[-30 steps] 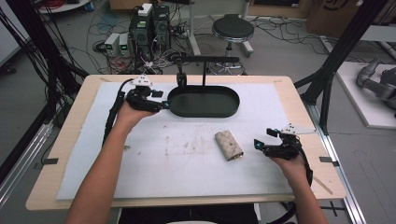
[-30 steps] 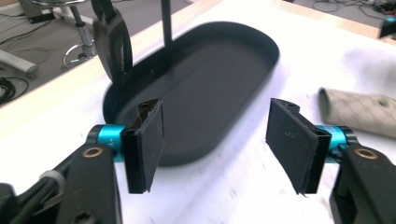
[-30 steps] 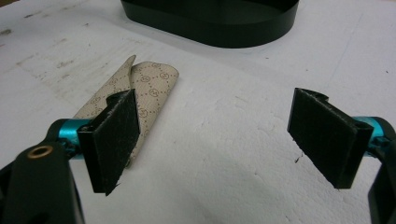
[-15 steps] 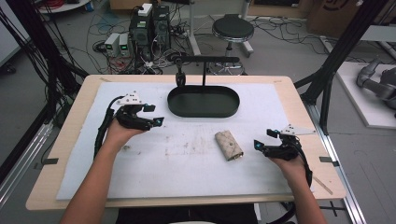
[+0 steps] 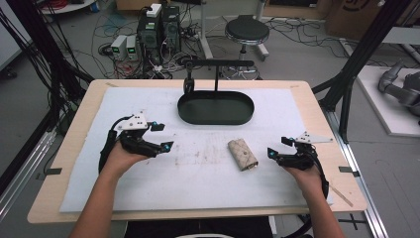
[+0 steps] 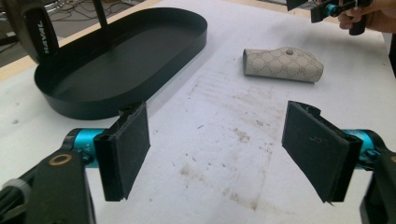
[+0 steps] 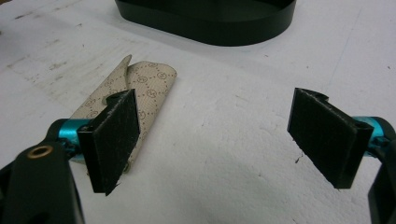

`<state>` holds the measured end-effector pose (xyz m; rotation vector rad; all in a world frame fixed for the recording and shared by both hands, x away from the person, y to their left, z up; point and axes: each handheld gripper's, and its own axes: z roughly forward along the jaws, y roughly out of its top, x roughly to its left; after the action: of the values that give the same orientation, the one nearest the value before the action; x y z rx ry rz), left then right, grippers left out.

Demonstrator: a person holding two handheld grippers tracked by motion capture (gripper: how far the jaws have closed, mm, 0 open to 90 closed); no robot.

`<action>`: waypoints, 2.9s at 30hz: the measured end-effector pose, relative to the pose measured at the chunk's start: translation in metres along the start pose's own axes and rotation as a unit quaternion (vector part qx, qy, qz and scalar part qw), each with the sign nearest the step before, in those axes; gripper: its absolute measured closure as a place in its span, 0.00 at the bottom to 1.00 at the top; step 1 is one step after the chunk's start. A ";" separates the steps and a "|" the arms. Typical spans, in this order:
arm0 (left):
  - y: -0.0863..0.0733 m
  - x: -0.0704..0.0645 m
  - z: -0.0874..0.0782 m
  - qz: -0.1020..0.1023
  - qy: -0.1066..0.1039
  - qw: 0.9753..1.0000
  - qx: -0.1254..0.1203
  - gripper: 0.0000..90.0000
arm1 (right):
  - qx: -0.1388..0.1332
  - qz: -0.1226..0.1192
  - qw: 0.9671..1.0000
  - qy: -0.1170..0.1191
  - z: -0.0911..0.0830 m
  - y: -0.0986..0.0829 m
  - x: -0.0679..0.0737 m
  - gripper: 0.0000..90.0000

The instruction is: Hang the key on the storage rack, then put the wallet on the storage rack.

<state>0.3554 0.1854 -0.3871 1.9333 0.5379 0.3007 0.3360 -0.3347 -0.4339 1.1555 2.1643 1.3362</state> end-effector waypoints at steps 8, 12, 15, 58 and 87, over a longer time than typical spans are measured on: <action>-0.021 0.007 -0.017 -0.019 0.012 1.000 -0.013 0.22 | 0.005 0.008 1.000 0.000 0.002 -0.003 0.005 0.19; -0.023 0.010 -0.019 -0.022 0.012 1.000 -0.016 0.20 | 0.007 0.015 1.000 -0.002 0.003 -0.002 0.008 0.19; -0.023 0.011 -0.022 -0.022 0.016 0.999 -0.019 0.20 | 0.001 0.015 1.000 -0.003 0.004 -0.001 0.011 0.19; -0.028 0.010 -0.020 -0.028 0.034 0.999 -0.012 0.20 | 0.054 0.002 0.998 0.011 0.033 0.010 0.066 0.19; -0.030 0.009 -0.018 -0.031 0.028 0.999 -0.007 0.20 | 0.140 -0.034 0.989 -0.030 0.062 0.002 0.090 0.19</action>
<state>0.3485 0.2147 -0.4078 1.8950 0.6288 0.3192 0.3228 -0.2279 -0.4523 1.1913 2.3795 0.9775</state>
